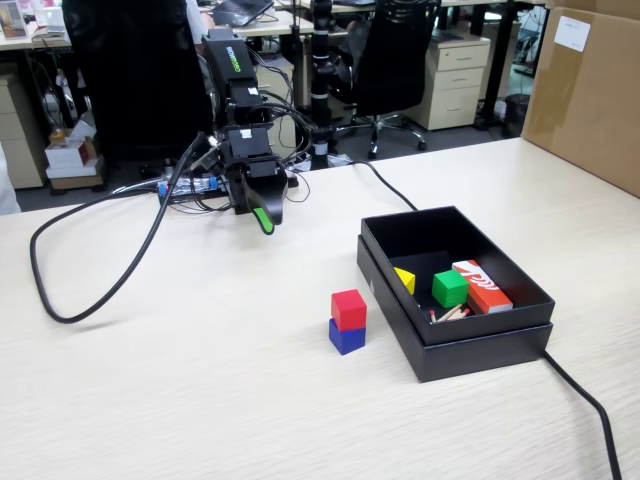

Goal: Put the red cube on top of the blue cube

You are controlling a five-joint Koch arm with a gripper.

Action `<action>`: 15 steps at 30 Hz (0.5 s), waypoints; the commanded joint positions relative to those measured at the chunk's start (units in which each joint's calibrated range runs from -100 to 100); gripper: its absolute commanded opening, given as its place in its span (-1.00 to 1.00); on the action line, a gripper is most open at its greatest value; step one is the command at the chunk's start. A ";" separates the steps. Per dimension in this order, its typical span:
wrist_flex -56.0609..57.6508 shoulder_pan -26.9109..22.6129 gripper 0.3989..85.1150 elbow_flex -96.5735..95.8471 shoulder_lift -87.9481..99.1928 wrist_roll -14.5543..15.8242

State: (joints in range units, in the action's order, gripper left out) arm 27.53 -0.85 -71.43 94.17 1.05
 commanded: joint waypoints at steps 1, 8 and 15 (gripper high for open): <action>-7.35 0.00 0.17 -2.10 2.61 0.00; -20.23 0.54 0.13 -13.97 3.07 -0.29; -24.80 0.49 0.11 -22.86 3.19 -0.73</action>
State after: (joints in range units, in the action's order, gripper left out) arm 2.44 -0.46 -92.33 97.41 0.66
